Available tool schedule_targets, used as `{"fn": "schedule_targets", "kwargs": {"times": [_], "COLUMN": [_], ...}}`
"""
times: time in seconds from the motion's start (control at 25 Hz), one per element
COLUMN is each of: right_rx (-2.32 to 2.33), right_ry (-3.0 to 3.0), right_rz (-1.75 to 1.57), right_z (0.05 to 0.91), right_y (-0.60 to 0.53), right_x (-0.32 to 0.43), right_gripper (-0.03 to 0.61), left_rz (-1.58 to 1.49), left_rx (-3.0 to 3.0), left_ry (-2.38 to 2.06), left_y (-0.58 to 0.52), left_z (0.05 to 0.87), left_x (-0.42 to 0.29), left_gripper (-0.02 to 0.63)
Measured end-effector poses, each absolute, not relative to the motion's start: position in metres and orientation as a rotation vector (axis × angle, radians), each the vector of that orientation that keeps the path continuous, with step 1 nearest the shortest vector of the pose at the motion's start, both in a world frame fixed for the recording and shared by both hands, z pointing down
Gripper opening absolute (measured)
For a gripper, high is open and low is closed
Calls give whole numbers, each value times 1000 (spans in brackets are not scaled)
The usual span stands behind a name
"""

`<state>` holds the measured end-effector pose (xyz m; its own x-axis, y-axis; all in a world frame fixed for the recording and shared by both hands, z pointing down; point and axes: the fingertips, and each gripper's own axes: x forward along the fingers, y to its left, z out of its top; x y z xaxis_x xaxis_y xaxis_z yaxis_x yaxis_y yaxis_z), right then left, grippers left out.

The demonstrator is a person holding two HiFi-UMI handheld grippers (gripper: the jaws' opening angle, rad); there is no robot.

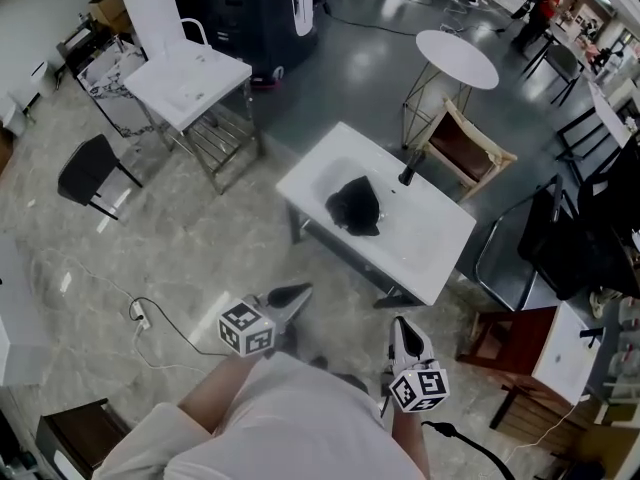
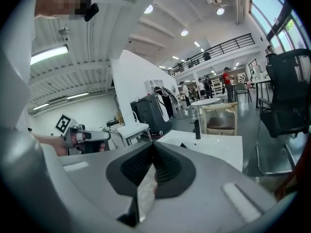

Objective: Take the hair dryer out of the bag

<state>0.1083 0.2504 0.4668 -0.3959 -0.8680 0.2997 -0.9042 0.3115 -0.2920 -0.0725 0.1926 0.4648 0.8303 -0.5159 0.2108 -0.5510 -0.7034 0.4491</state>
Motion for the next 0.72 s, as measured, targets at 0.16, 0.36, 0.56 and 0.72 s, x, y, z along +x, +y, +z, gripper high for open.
{"fn": "schedule_targets", "kwargs": {"times": [0.16, 0.36, 0.56, 0.72], "right_rx": [1706, 1752, 1788, 1824], "right_ry": [-2439, -2399, -2351, -2307], "right_rz": [650, 652, 651, 636], "right_z": [465, 462, 463, 463], "right_y": [216, 176, 144, 119], "right_x": [98, 91, 75, 58], "right_gripper": [5, 5, 5, 5], "left_rz": [91, 104, 120, 141], "left_rx": [2506, 2528, 2545, 2564], "left_ry": [-750, -702, -625, -557], "left_y": [153, 107, 72, 48], "left_z": [464, 461, 463, 465], "left_x": [-83, -90, -101, -115], "left_gripper": [-2, -2, -2, -2]}}
